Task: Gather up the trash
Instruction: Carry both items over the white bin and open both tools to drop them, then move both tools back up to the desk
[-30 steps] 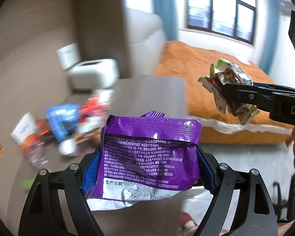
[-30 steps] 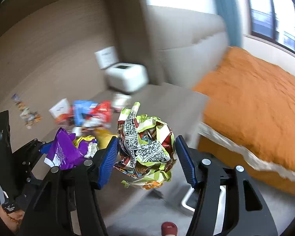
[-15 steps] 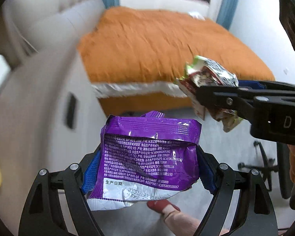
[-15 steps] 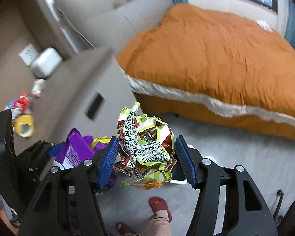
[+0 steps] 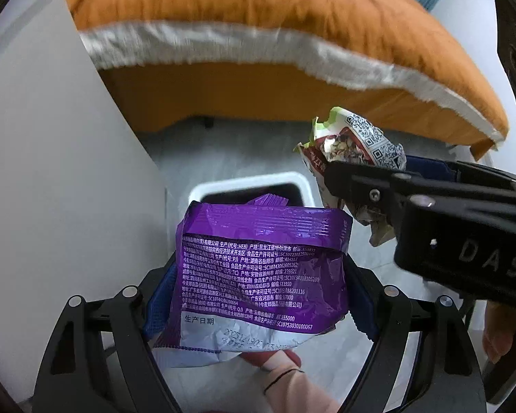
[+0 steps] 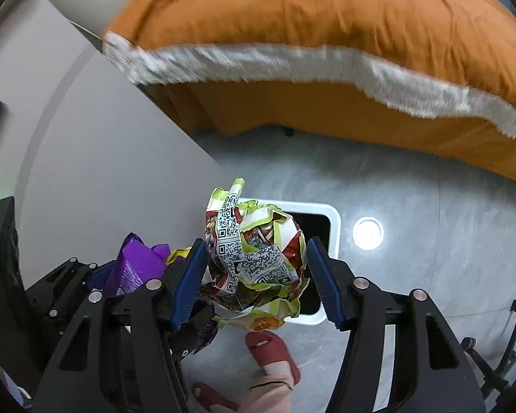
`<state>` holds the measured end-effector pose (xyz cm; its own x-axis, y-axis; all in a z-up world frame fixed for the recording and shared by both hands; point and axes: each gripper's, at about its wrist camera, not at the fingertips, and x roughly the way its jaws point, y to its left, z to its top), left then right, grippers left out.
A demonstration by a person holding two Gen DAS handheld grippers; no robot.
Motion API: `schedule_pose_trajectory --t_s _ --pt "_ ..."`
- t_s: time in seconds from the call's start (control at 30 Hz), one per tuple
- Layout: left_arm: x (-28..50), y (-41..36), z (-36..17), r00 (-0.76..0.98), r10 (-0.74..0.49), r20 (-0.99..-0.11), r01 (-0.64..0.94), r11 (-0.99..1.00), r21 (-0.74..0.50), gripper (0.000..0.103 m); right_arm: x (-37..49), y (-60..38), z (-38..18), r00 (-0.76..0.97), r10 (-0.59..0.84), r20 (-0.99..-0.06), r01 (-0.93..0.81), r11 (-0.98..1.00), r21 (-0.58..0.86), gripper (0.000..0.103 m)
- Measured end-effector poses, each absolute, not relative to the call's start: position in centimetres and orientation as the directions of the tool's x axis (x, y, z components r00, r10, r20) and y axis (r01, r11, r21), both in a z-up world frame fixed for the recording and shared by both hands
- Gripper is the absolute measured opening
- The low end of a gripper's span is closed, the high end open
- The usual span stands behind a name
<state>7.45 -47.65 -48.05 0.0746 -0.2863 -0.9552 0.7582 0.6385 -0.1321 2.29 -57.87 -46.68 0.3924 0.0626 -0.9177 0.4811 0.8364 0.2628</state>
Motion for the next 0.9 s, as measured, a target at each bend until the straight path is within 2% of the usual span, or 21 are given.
schedule_pose_trajectory --t_s 0.23,0.27,0.3,0.33,0.47,0.57,0.77,0.9 --pt "7.4 -47.3 -55.2 0.019 -0.257 -0.966 0.744 0.649 -0.158 0.081 2.5 -58.7 -53.8 0.327 0.084 -0.941 0.496 0.833 0.246 0.061" --pt "7.3 -47.3 -56.1 0.017 -0.251 -0.968 0.745 0.649 -0.155 0.084 2.5 -58.7 -54.3 0.319 0.084 -0.944 0.495 0.834 0.242 0.064" --pt "7.6 -47.4 -57.0 0.014 -0.245 -0.969 0.745 0.649 -0.154 0.094 2.5 -58.7 -54.8 0.314 0.073 -0.946 0.495 0.838 0.229 0.085" --pt "7.7 -47.7 -57.6 0.014 -0.236 -0.972 0.745 0.65 -0.148 0.099 2.5 -58.7 -55.1 0.314 0.065 -0.947 0.494 0.841 0.221 0.097" --pt "8.1 -47.7 -59.2 0.008 -0.212 -0.977 0.751 0.646 -0.135 0.098 2.8 -58.8 -55.7 0.305 0.02 -0.952 0.492 0.853 0.176 0.098" --pt "8.2 -47.4 -58.4 0.023 -0.209 -0.978 0.752 0.649 -0.121 0.098 2.9 -58.8 -55.0 0.306 0.012 -0.952 0.497 0.851 0.171 0.098" --pt "8.5 -46.9 -53.7 0.058 -0.227 -0.972 0.742 0.662 -0.11 0.098 3.2 -58.9 -51.3 0.321 0.006 -0.947 0.506 0.844 0.177 0.098" --pt "8.0 -46.8 -48.2 0.093 -0.262 -0.96 0.731 0.673 -0.113 0.098 2.7 -58.7 -46.4 0.351 -0.009 -0.936 0.501 0.847 0.18 0.098"
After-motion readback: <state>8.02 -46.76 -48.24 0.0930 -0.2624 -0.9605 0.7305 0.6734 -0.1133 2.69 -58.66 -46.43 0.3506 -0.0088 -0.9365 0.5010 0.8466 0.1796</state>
